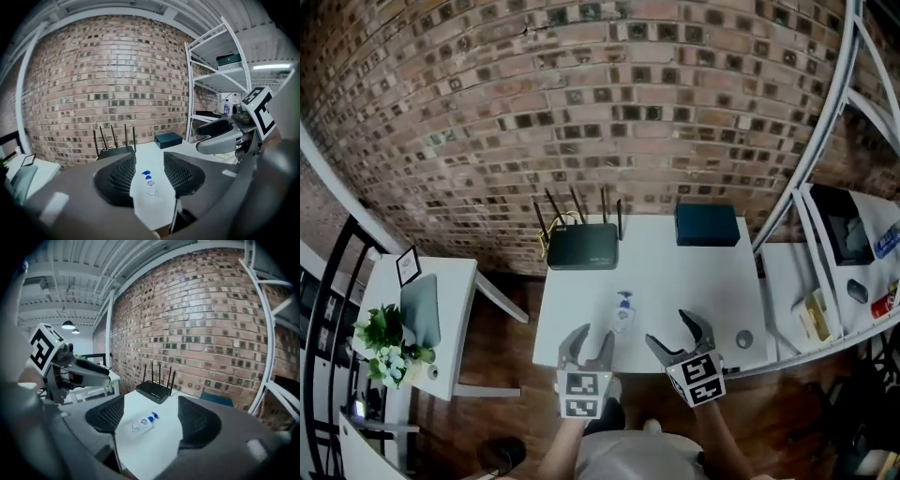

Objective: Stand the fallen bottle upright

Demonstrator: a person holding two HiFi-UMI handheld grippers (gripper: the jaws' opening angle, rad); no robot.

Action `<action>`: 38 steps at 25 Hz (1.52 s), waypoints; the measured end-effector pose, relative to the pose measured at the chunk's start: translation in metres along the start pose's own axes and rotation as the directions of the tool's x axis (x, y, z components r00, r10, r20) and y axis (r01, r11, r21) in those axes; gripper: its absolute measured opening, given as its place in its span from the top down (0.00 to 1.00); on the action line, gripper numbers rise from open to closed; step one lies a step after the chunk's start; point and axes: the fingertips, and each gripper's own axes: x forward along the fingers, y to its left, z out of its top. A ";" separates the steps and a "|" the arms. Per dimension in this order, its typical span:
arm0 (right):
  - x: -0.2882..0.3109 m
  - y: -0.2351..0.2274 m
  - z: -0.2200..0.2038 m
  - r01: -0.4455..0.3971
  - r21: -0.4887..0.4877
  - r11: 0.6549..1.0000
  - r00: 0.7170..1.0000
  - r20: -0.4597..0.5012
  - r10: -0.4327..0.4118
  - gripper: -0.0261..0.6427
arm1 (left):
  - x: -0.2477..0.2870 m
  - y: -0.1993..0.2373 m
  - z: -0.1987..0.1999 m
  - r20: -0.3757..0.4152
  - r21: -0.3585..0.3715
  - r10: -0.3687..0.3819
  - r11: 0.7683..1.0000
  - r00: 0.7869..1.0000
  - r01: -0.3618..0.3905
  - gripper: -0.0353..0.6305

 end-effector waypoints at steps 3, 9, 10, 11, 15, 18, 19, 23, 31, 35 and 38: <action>0.023 0.001 -0.004 -0.005 -0.008 1.000 0.997 -0.072 0.004 0.45 | 0.036 0.015 -0.005 -0.056 0.000 -0.079 0.997 0.995 0.079 0.63; 0.064 0.005 -0.012 -0.031 0.006 1.000 0.988 -0.152 0.031 0.45 | 0.101 0.033 -0.022 -0.154 -0.111 -0.222 0.972 0.963 0.206 0.64; 0.068 0.006 -0.012 -0.048 0.010 0.999 0.986 -0.156 0.049 0.45 | 0.107 0.031 -0.028 -0.179 -0.130 -0.233 0.969 0.956 0.212 0.64; 0.072 0.005 -0.012 -0.062 0.019 0.998 0.985 -0.158 0.064 0.45 | 0.112 0.028 -0.035 -0.204 -0.146 -0.246 0.965 0.948 0.219 0.64; 0.090 -0.015 -0.011 -0.077 0.032 0.997 0.980 -0.180 0.082 0.45 | 0.140 0.010 -0.062 -0.301 -0.224 -0.294 0.946 0.907 0.233 0.64; 0.096 -0.031 -0.012 -0.082 0.061 0.995 0.981 -0.169 0.092 0.45 | 0.165 0.000 -0.085 -0.371 -0.245 -0.299 0.945 0.879 0.218 0.64; 0.097 -0.037 -0.017 -0.083 0.072 0.994 0.979 -0.179 0.094 0.45 | 0.174 -0.001 -0.093 -0.403 -0.239 -0.288 0.949 0.869 0.203 0.64; 0.096 -0.060 -0.034 -0.075 0.108 0.991 0.971 -0.217 0.097 0.45 | 0.203 0.006 -0.128 -0.550 -0.177 -0.222 0.973 0.805 0.148 0.64; 0.090 -0.125 -0.057 0.035 0.178 0.983 0.968 -0.249 0.010 0.45 | 0.239 0.003 -0.182 -0.686 -0.204 -0.203 0.975 0.699 0.084 0.40; 0.087 -0.145 -0.065 0.074 0.199 0.977 0.965 -0.262 -0.020 0.45 | 0.226 -0.003 -0.201 -0.786 -0.233 -0.204 0.972 0.584 0.027 0.58; 0.088 -0.150 -0.067 0.082 0.211 0.974 0.964 -0.264 -0.024 0.45 | 0.241 -0.007 -0.196 -0.747 -0.250 -0.223 0.967 0.627 0.046 0.60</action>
